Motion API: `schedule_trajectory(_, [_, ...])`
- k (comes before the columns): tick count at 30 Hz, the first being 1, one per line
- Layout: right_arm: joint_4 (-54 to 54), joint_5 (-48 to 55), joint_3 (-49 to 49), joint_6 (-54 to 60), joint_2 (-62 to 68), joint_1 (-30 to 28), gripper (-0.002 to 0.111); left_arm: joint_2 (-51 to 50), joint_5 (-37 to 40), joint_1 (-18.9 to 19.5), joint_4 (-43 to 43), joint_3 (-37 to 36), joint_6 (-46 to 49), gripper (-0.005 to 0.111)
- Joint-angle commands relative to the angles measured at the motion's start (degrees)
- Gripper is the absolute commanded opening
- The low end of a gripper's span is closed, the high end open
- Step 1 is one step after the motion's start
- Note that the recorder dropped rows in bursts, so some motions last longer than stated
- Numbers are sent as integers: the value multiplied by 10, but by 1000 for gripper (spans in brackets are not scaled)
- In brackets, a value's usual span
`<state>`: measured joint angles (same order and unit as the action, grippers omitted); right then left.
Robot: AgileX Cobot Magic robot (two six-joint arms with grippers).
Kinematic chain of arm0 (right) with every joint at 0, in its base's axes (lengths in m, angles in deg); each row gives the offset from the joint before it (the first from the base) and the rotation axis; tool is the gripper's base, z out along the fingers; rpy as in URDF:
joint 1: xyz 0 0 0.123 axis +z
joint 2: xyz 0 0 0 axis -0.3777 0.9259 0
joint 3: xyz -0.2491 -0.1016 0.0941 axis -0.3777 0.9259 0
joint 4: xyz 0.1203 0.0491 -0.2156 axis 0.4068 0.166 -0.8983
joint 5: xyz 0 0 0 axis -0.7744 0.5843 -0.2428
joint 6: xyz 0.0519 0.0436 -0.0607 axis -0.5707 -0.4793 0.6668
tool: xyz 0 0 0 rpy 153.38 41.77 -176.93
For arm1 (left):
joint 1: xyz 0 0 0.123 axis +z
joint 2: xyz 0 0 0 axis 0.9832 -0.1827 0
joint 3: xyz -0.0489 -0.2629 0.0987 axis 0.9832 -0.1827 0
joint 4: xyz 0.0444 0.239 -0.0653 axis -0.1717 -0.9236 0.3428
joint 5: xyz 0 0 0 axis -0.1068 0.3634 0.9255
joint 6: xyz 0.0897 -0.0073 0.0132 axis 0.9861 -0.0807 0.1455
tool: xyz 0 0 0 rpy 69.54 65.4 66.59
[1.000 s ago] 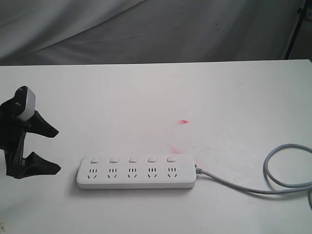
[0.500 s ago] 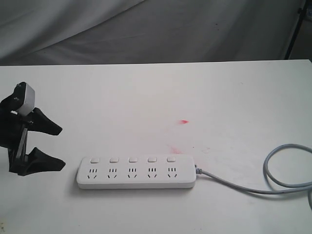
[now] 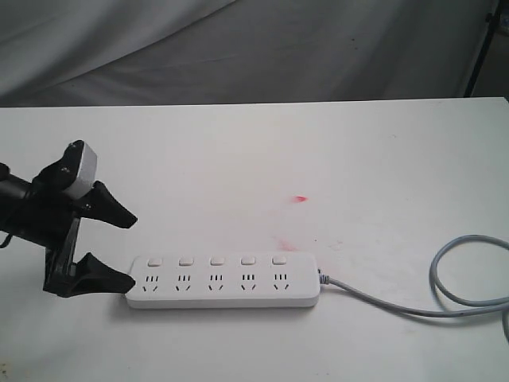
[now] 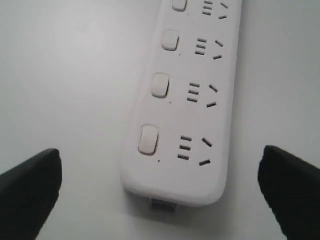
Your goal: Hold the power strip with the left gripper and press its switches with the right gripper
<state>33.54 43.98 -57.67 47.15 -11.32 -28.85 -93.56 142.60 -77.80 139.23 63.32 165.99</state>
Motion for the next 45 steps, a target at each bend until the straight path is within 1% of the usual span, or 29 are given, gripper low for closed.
schedule_trajectory(1, [0, -3, 2, 0, -2, -2, 7, -1, -36, -37, 6, -6, 1, 105])
schedule_trajectory(4, [0, -3, 2, 0, -2, -2, 7, -1, -59, -50, 6, -13, 1, 105])
schedule_trajectory(8, [0, -3, 2, 0, -2, -2, 7, -1, -88, -50, 3, -20, 1, 105])
schedule_trajectory(18, [0, -3, 2, 0, -2, -2, 7, -4, -83, -50, 4, -22, 1, 105])
schedule_trajectory(23, [0, -3, 2, 0, -2, -2, 7, -45, -81, -50, -5, -22, 1, 105])
schedule_trajectory(28, [0, -3, 2, 0, -2, -2, 7, -49, -85, -50, -6, -22, 1, 105])
schedule_trajectory(32, [0, -3, 2, 0, -2, -2, 7, -49, -86, -50, -4, -22, 1, 105])
schedule_trajectory(35, [0, -3, 2, 0, -2, -2, 7, -49, -89, -50, 13, -22, 1, 104])
schedule_trajectory(37, [0, -3, 2, 0, -2, -2, 7, -49, -89, -50, 17, -22, 1, 100])
schedule_trajectory(39, [0, -3, 2, 0, -2, -2, 7, -49, -89, -50, 17, -22, 1, 92])
schedule_trajectory(45, [0, -3, 2, 0, -2, -2, 7, -49, -89, -50, 12, -22, 1, 46])
